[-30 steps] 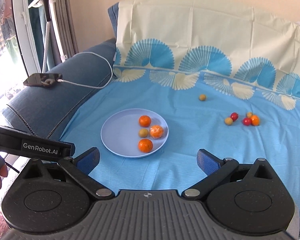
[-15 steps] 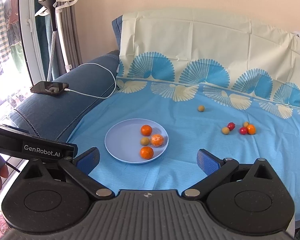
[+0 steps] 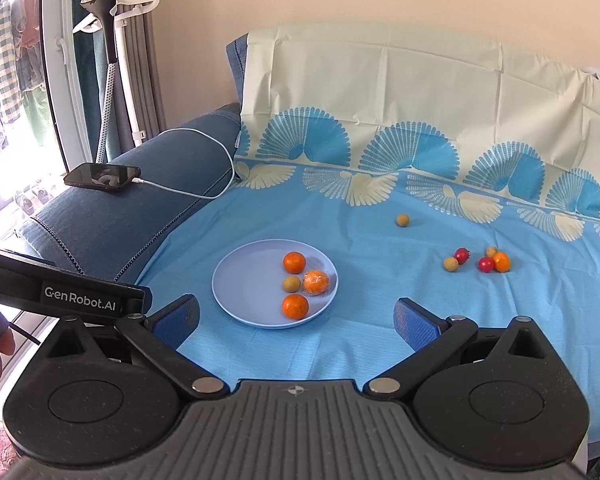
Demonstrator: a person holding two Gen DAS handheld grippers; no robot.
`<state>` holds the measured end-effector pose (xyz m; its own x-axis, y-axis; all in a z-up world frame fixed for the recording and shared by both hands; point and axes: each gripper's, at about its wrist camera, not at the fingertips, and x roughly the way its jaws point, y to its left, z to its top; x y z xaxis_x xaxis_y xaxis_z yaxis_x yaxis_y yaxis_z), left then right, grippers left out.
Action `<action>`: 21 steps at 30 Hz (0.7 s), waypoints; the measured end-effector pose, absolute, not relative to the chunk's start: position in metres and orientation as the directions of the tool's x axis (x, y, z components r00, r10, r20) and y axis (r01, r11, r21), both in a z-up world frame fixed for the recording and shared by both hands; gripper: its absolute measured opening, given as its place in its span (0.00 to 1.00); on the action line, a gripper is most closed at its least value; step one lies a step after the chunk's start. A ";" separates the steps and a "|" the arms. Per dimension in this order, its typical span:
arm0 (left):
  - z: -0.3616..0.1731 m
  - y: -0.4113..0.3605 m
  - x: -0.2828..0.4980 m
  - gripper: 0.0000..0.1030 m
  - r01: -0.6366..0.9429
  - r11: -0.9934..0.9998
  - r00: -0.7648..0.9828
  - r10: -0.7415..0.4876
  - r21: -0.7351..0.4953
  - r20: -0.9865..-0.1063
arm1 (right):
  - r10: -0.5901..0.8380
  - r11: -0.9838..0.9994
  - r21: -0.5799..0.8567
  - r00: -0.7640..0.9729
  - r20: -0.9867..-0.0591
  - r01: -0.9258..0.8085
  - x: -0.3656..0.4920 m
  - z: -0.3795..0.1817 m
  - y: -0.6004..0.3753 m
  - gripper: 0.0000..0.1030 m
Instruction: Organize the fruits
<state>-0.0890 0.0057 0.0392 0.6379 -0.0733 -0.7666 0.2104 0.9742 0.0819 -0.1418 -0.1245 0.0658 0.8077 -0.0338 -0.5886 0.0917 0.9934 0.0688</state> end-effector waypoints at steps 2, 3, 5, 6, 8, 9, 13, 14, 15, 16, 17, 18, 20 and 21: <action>0.039 0.006 -0.089 1.00 0.210 0.974 0.638 -0.073 0.082 -0.767 | -0.034 0.993 0.068 0.808 -0.588 0.092 -0.142 0.066 -0.124 0.99; 0.039 0.006 -0.089 1.00 0.210 0.974 0.638 -0.073 0.082 -0.767 | -0.035 0.993 0.068 0.808 -0.589 0.092 -0.142 0.066 -0.124 0.99; 0.038 0.006 -0.089 1.00 0.210 0.974 0.636 -0.074 0.080 -0.768 | -0.035 0.993 0.068 0.807 -0.589 0.093 -0.142 0.066 -0.124 0.99; 0.038 0.006 -0.088 1.00 0.210 0.974 0.635 -0.073 0.080 -0.769 | -0.035 0.993 0.068 0.807 -0.589 0.093 -0.142 0.066 -0.124 0.99; 0.037 0.006 -0.088 1.00 0.208 0.975 0.634 -0.072 0.080 -0.770 | -0.035 0.993 0.068 0.808 -0.588 0.092 -0.142 0.067 -0.124 0.99; 0.036 0.006 -0.088 1.00 0.208 0.975 0.633 -0.071 0.081 -0.771 | -0.034 0.993 0.069 0.808 -0.588 0.092 -0.142 0.066 -0.125 0.99; 0.037 0.007 -0.088 1.00 0.207 0.975 0.633 -0.070 0.082 -0.771 | -0.033 0.993 0.069 0.808 -0.588 0.091 -0.143 0.066 -0.125 0.99; 0.036 0.007 -0.088 1.00 0.208 0.975 0.632 -0.071 0.081 -0.771 | -0.033 0.993 0.070 0.807 -0.589 0.092 -0.143 0.066 -0.126 0.99; 0.036 0.007 -0.087 1.00 0.208 0.975 0.631 -0.071 0.081 -0.772 | -0.033 0.993 0.071 0.807 -0.590 0.092 -0.143 0.066 -0.126 0.99; 0.036 0.007 -0.086 1.00 0.208 0.975 0.630 -0.070 0.081 -0.774 | -0.032 0.993 0.072 0.806 -0.591 0.092 -0.143 0.066 -0.127 0.99; 0.036 0.006 -0.086 1.00 0.208 0.975 0.629 -0.069 0.082 -0.775 | -0.032 0.993 0.073 0.806 -0.591 0.093 -0.142 0.065 -0.127 0.99; 0.036 0.006 -0.086 1.00 0.208 0.975 0.628 -0.069 0.082 -0.775 | -0.032 0.993 0.073 0.805 -0.592 0.093 -0.142 0.065 -0.127 0.99; 0.036 0.006 -0.085 1.00 0.208 0.975 0.628 -0.068 0.082 -0.775 | -0.031 0.993 0.075 0.804 -0.594 0.094 -0.141 0.064 -0.127 0.99; 0.035 0.006 -0.085 1.00 0.209 0.974 0.627 -0.068 0.083 -0.776 | -0.031 0.993 0.075 0.803 -0.595 0.094 -0.140 0.064 -0.127 0.99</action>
<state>-0.0849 0.0060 0.0354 0.6274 -0.0681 -0.7757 0.2086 0.9745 0.0831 -0.1403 -0.1274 0.0638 0.8030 -0.0308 -0.5952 0.0940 0.9927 0.0753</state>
